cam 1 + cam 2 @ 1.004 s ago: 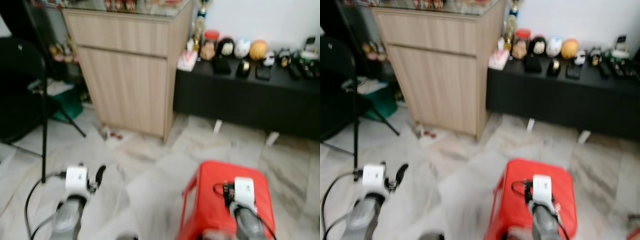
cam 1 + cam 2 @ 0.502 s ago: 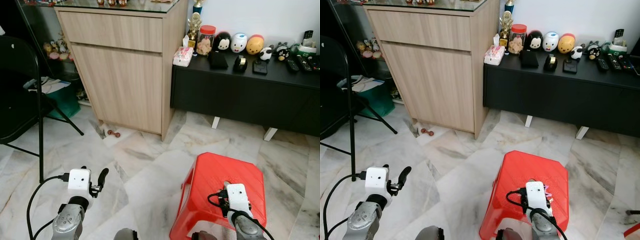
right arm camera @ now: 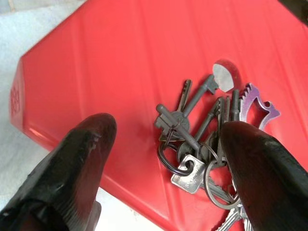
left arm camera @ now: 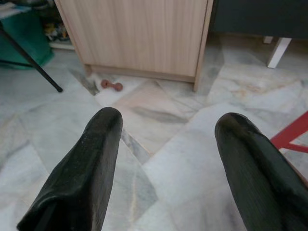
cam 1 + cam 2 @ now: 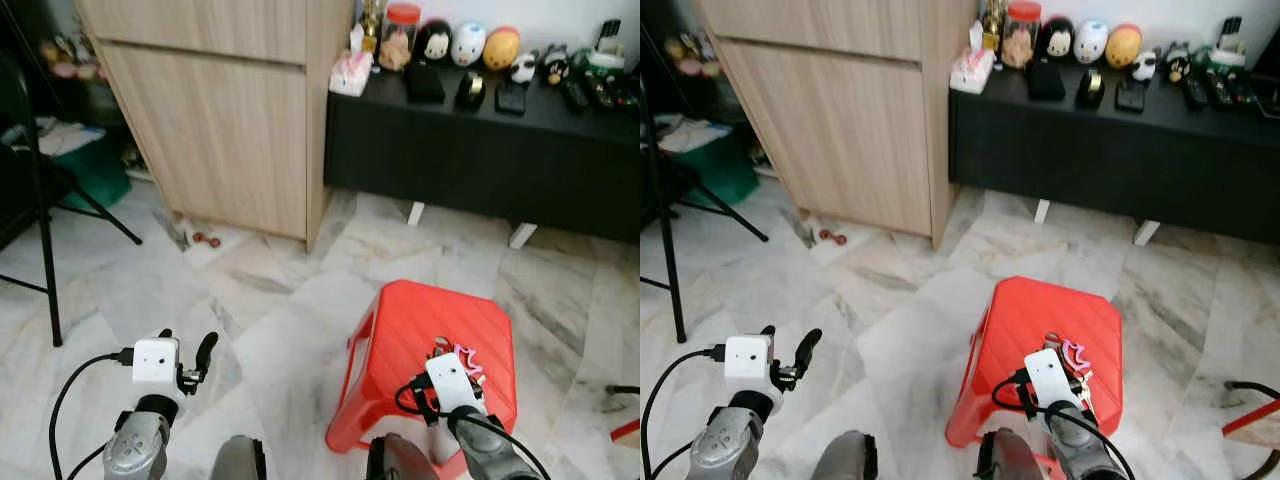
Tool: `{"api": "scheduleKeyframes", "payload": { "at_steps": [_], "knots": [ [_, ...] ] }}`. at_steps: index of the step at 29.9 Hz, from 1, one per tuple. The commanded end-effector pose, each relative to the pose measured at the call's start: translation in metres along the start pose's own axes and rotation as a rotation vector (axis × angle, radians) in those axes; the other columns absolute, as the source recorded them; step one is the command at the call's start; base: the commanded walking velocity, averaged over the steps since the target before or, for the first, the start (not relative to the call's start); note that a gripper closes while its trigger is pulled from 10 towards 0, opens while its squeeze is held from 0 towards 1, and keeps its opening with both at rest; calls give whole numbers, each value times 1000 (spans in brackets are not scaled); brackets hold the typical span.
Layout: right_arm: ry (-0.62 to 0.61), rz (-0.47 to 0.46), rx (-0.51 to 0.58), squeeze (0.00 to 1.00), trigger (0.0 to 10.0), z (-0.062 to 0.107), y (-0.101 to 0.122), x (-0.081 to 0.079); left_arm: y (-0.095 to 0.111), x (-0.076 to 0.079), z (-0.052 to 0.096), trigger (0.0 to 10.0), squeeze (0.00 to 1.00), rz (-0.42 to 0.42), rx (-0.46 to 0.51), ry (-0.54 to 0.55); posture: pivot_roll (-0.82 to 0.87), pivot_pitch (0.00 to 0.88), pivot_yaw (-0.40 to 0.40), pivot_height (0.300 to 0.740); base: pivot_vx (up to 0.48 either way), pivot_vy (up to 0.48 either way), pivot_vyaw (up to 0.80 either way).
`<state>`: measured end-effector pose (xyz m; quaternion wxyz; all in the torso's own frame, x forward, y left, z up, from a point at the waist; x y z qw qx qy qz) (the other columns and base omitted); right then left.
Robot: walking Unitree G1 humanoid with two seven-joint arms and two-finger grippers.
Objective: Hang keys on a hook
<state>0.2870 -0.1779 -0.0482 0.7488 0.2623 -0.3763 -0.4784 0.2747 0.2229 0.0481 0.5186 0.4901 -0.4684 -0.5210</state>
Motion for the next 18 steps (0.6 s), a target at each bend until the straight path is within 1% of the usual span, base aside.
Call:
{"api": "scheduleKeyframes", "payload": {
  "at_steps": [1,4,7,13,18],
  "knots": [
    [8,17,-5,0,10000,0,-1,1,4,6,2,10000,0,7,3,-10,168,248,-82,639,0,0,0],
    [5,22,7,0,10000,-2,4,2,12,8,1,10000,0,14,31,-10,169,261,-91,639,0,0,0],
    [13,41,18,0,10000,-3,9,0,25,12,0,10000,0,19,70,-4,178,275,-105,639,0,0,0],
    [5,29,51,0,10000,-4,17,1,33,17,4,10000,0,25,84,-4,183,283,-117,639,0,0,0],
    [6,43,51,0,10000,-5,19,2,37,20,7,10000,0,36,90,1,184,290,-128,639,0,0,0]
  ]
}}
Point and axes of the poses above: a point about 5 cm out from each wrist's last joint towards the gripper, its own z axis pointing back from the gripper into the wrist, its own y axis along the axis of the wrist's last joint, x = y × z, the point moved 3 cm from there along -z, pointing out of the wrist towards the gripper, and after that the axes turned 4 degrees about z, right-handed, at the moved point
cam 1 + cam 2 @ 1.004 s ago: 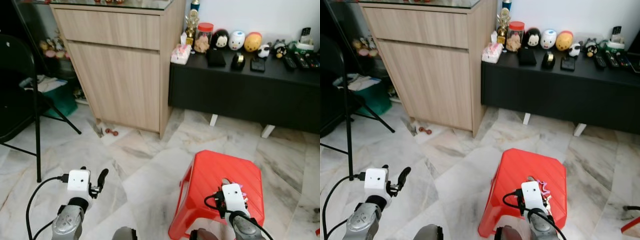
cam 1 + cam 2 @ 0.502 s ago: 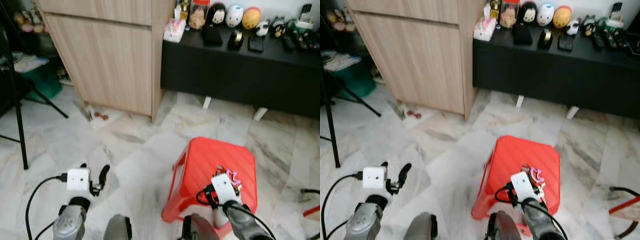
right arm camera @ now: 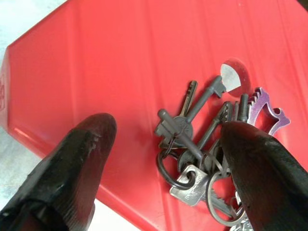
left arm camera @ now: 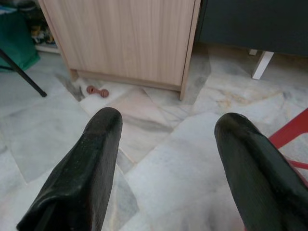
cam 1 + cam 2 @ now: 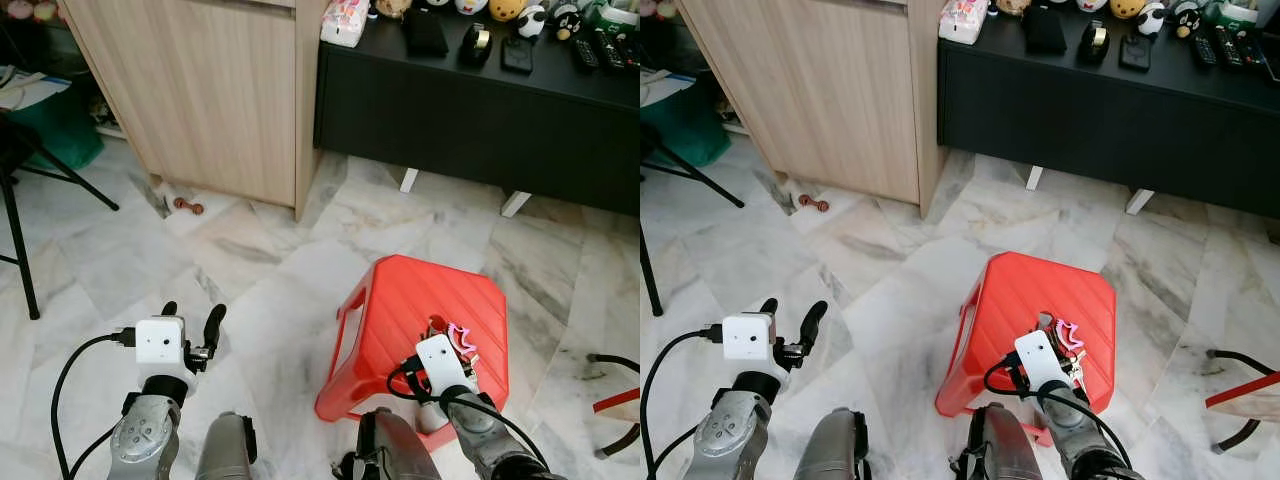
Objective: Hang keys on a hook
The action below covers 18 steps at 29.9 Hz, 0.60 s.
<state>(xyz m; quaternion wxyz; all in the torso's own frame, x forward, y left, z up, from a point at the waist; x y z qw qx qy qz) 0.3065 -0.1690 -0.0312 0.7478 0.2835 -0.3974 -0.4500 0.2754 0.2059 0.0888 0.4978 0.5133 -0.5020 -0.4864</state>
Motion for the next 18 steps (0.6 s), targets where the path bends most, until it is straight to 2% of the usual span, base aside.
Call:
{"api": "scheduleKeyframes", "payload": {
  "at_steps": [1,7,10,11,18],
  "knots": [
    [-3,11,-22,0,10000,2,-8,0,-3,4,5,10000,0,12,-21,-1,185,291,-130,639,0,0,0],
    [-20,23,-10,0,10000,2,-6,3,0,4,10,10000,0,17,-24,10,190,301,-134,639,0,0,0],
    [-40,64,-15,0,9961,2,-5,7,1,3,12,10000,0,21,-24,18,191,311,-136,639,0,0,0],
    [-54,94,-13,0,0,2,-5,9,2,3,13,10000,0,27,-22,22,192,313,-136,639,0,0,0],
    [-66,83,0,0,0,1,-2,10,3,2,19,10000,0,22,-28,29,202,332,-137,639,0,0,0]
  ]
}}
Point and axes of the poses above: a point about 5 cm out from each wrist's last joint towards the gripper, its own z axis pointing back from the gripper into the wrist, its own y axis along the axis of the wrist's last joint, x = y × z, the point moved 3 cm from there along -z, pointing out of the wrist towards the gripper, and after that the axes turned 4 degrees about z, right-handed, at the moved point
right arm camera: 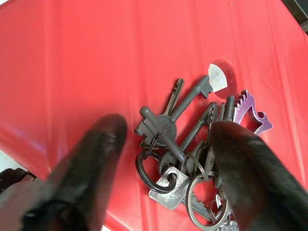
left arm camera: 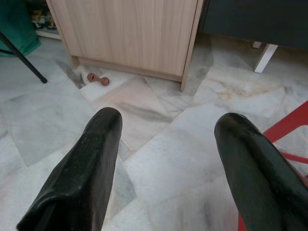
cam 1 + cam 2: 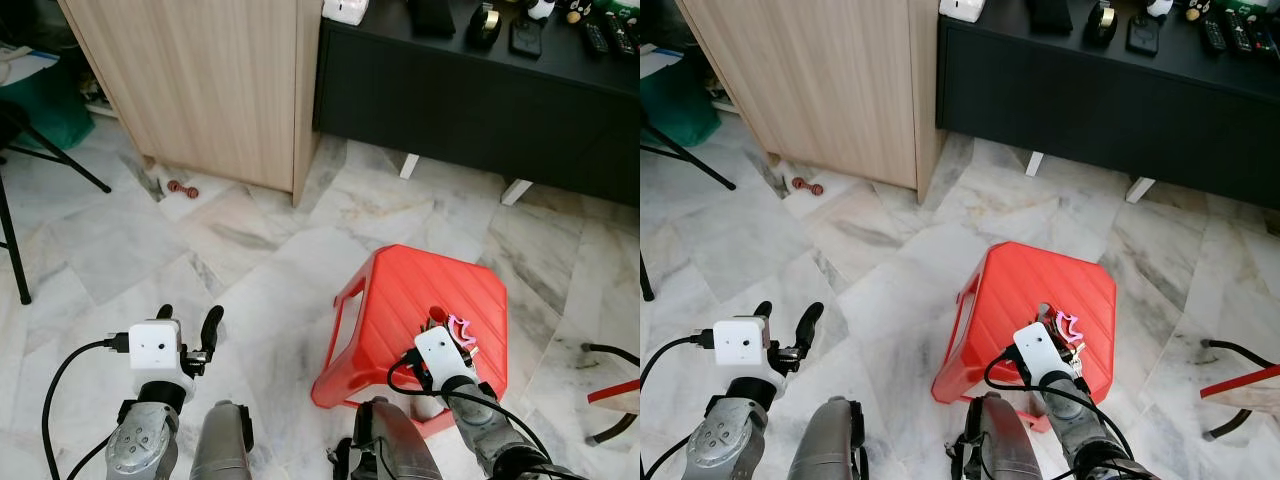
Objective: Hang keys on a hook
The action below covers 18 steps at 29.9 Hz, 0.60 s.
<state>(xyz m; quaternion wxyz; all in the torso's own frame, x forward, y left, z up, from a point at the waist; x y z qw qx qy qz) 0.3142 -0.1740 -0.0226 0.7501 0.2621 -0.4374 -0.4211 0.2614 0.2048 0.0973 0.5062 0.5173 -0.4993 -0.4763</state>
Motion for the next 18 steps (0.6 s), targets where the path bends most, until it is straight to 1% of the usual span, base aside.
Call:
{"api": "scheduleKeyframes", "payload": {
  "at_steps": [1,5,6,7,14,18],
  "knots": [
    [-7,-1,-24,0,0,3,-9,0,-6,1,6,10000,0,10,-32,5,202,332,-137,639,0,0,0],
    [-17,10,-15,0,0,2,-7,1,-5,1,8,10000,0,8,-35,7,202,339,-137,639,0,0,0],
    [-18,12,-14,0,7176,2,-6,1,-5,1,8,10000,0,7,-37,6,203,342,-136,639,0,0,0],
    [-14,7,-10,0,10000,2,-5,0,-5,1,9,10000,0,5,-40,5,204,345,-136,639,0,0,0],
    [-9,8,4,0,10000,2,-2,-3,-4,1,12,10000,0,-1,-45,4,205,358,-139,639,0,0,0],
    [-11,21,18,0,10000,3,-3,-5,-3,4,17,10000,0,-6,-49,0,204,374,-140,639,0,0,0]
  ]
}}
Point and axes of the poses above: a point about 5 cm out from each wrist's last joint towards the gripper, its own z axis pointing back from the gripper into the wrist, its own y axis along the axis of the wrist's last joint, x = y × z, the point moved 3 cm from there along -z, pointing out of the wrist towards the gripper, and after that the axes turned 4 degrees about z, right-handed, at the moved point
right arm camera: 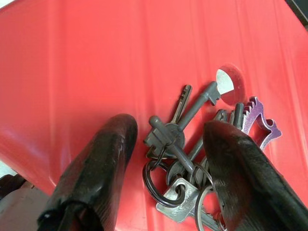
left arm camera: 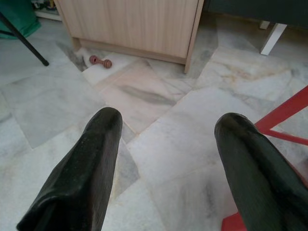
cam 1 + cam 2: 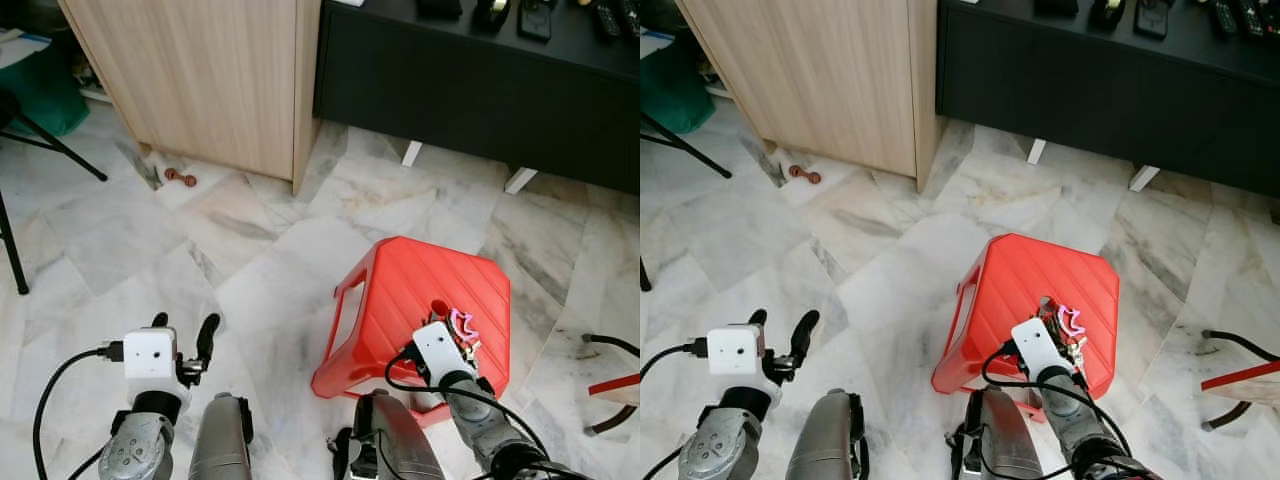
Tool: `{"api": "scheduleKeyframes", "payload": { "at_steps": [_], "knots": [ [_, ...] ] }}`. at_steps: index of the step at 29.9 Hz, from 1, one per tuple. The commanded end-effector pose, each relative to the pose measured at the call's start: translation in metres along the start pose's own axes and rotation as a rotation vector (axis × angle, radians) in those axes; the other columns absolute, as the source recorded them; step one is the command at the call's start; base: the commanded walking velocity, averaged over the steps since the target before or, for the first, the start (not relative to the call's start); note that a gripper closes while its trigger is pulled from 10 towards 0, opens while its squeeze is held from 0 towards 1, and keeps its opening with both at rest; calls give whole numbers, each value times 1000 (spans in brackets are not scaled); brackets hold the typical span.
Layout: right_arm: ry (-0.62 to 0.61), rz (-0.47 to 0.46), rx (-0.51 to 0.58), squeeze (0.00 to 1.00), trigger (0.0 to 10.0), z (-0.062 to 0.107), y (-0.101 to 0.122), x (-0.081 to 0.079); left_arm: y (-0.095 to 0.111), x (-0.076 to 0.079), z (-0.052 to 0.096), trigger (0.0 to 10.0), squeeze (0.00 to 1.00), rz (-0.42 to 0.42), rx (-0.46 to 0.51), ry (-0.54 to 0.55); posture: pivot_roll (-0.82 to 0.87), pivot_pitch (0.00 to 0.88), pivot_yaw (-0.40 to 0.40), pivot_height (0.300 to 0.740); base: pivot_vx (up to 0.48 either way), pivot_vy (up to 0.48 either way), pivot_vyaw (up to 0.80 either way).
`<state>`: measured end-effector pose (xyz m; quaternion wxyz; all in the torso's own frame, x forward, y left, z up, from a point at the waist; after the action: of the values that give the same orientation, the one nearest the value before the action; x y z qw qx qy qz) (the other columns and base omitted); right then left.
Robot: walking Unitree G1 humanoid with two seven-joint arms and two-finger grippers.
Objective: Hang keys on a hook
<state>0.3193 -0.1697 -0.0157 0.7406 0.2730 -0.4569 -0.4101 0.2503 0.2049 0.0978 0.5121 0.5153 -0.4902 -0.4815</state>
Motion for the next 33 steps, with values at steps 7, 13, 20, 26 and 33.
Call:
{"api": "scheduleKeyframes", "payload": {
  "at_steps": [7,13,20,26,33],
  "knots": [
    [10,16,20,0,10000,5,-6,-5,-5,6,8,10000,0,0,-34,-8,201,386,-140,639,0,0,0],
    [-2,21,36,0,4627,4,-2,-3,-6,6,9,10000,0,-1,-37,-7,200,386,-141,639,0,0,0],
    [-29,36,44,0,0,4,-1,1,-7,6,9,10000,0,-1,-39,-5,199,383,-139,639,0,0,0],
    [-51,50,54,0,0,3,1,5,-6,7,7,10000,0,-1,-34,-5,198,379,-138,639,0,0,0],
    [-59,50,60,0,0,3,3,6,-7,7,5,10000,0,-2,-32,-4,197,368,-138,639,0,0,0]
  ]
}}
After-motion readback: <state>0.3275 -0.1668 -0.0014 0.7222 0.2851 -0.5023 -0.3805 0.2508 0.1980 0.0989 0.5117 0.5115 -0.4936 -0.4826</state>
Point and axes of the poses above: a point about 5 cm out from each wrist's last joint towards the gripper, its own z axis pointing back from the gripper into the wrist, its own y axis along the axis of the wrist's last joint, x = y × z, the point moved 3 cm from there along -z, pointing out of the wrist towards the gripper, and after that the axes turned 4 degrees about z, right-handed, at the moved point
